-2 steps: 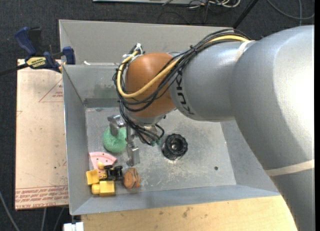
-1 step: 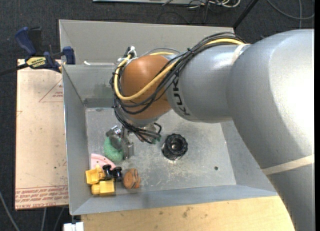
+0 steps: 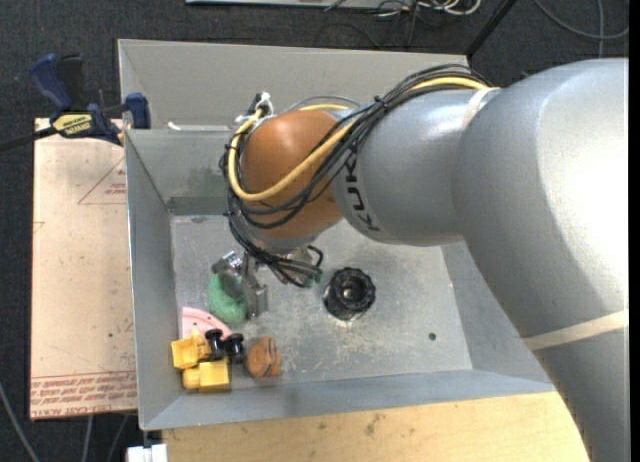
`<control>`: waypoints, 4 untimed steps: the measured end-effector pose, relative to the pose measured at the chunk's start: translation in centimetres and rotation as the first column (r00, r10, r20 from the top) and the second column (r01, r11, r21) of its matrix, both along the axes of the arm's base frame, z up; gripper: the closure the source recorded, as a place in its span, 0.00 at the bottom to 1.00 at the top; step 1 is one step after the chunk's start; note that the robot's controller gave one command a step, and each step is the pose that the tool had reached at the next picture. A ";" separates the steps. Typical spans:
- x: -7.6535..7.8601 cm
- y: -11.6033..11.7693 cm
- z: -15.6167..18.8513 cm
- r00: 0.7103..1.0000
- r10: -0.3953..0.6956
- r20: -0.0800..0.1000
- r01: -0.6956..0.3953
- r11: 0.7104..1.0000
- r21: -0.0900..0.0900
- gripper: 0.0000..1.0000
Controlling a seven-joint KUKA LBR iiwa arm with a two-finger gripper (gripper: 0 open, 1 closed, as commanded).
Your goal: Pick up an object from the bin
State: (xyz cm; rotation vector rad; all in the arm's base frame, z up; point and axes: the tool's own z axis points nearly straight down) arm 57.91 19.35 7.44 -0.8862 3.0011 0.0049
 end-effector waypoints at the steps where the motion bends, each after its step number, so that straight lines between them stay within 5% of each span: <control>1: -2.2 0.1 1.9 1.000 0.027 -0.010 -0.027 1.000 -0.005 1.00; 2: -1.5 -0.9 4.4 0.999 0.044 -0.009 -0.044 0.999 -0.004 0.00; 4: -0.9 -0.3 3.2 0.989 0.149 -0.003 -0.149 0.989 -0.005 0.00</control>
Offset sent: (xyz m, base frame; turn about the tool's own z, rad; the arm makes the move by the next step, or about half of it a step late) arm -0.0157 -0.0098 0.0438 -0.0463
